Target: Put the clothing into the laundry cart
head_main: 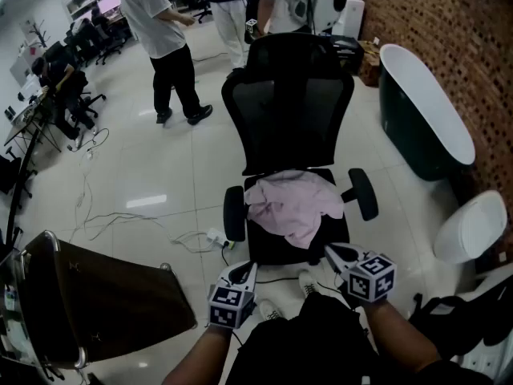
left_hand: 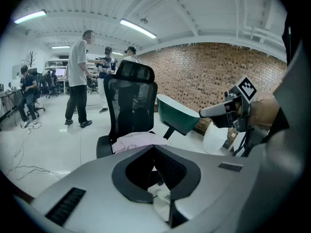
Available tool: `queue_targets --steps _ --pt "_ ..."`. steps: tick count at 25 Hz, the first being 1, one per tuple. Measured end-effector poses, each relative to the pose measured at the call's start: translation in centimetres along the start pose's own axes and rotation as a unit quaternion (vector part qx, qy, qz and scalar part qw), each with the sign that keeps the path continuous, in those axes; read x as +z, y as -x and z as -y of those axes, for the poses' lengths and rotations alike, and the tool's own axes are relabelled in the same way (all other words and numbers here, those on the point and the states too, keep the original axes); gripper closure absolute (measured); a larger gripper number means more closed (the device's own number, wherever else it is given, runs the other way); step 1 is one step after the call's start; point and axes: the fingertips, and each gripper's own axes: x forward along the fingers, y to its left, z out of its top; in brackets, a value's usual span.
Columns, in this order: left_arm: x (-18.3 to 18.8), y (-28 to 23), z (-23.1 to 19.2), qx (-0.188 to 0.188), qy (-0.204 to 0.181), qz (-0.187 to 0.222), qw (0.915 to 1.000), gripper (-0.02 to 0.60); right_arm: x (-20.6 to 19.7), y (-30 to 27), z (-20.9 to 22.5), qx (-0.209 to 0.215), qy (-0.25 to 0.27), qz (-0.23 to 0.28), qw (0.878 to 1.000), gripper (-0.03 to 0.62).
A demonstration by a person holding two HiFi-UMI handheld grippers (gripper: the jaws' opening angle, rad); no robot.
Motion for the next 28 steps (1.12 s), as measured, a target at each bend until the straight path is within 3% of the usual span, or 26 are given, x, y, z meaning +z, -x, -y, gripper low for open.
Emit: queue_targets --steps 4,11,13,28 --pt "1.1 -1.1 -0.7 0.002 0.003 -0.002 1.0 0.581 0.5 -1.1 1.1 0.004 0.001 -0.005 1.0 0.565" --pt "2.4 -4.2 -2.0 0.027 0.015 -0.006 0.9995 0.581 1.8 -4.1 3.8 0.034 0.019 -0.028 0.999 0.499" --pt "2.6 -5.4 -2.3 0.037 0.02 -0.008 0.9991 0.581 2.4 -5.0 4.9 0.046 0.032 -0.037 0.998 0.44" --pt "4.9 -15.8 -4.5 0.109 0.073 -0.035 0.9908 0.581 5.5 -13.7 13.3 0.122 0.076 -0.103 0.984 0.437"
